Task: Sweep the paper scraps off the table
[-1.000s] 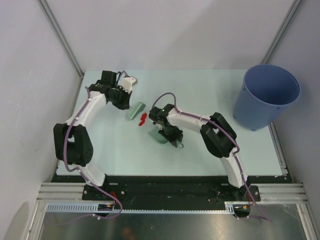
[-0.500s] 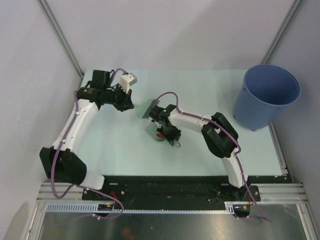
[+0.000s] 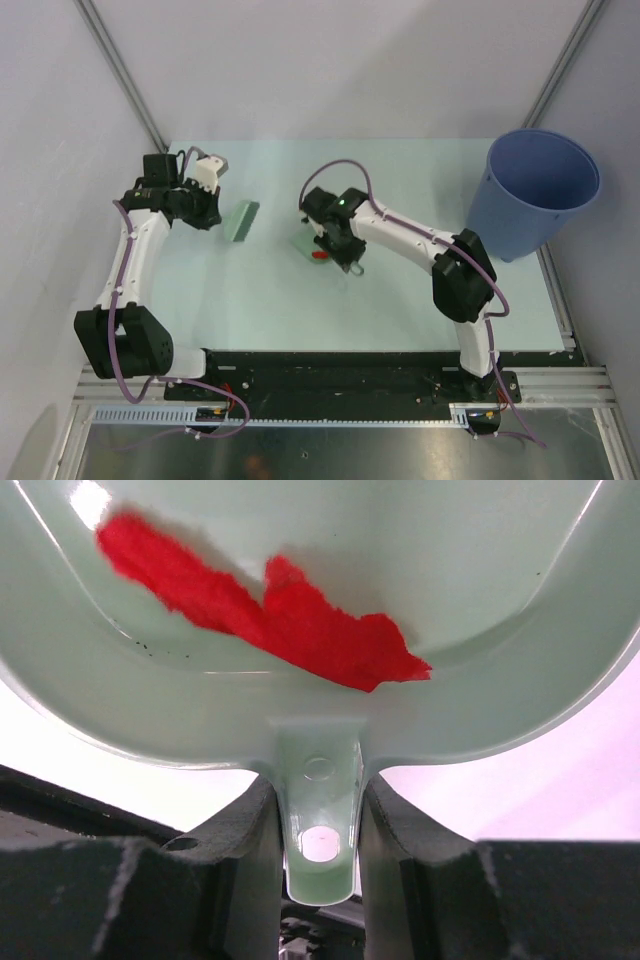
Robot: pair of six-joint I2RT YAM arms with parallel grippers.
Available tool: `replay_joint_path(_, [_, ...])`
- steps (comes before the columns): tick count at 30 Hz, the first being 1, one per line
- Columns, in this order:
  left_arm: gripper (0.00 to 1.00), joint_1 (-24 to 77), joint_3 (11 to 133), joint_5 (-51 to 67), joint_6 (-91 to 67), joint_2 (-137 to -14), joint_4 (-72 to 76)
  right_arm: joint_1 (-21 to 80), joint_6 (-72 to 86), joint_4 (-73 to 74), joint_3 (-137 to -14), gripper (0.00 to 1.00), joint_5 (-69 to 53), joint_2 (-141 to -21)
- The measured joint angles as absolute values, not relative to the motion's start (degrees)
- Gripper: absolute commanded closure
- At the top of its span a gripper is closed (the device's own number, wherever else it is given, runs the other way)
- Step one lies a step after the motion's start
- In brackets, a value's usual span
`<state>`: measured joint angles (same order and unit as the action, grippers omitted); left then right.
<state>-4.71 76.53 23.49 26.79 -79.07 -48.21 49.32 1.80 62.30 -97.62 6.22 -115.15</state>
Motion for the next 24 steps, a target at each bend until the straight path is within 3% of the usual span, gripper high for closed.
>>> replay_joint_path(5, [1.0, -4.49, 72.31, 23.81, 27.49, -78.89, -48.93, 43.35, -1.13, 69.21, -112.66, 1.0, 9.08, -114.85])
replay_joint_path(12, [1.0, -4.49, 71.2, 26.46, 27.49, -76.75, -48.69, 19.75, -3.03, 72.75, -126.02, 1.0, 12.53, -111.87])
replay_joint_path(19, [1.0, -4.49, 71.07, 29.98, 27.49, -76.6, -48.56, -2.57, -4.36, 73.38, -122.56, 1.0, 16.53, -99.92])
replay_joint_path(24, [1.0, -4.25, 71.07, 32.84, 27.49, -77.97, -48.49, -7.97, -10.26, 68.51, -111.22, 1.0, 28.27, -86.91])
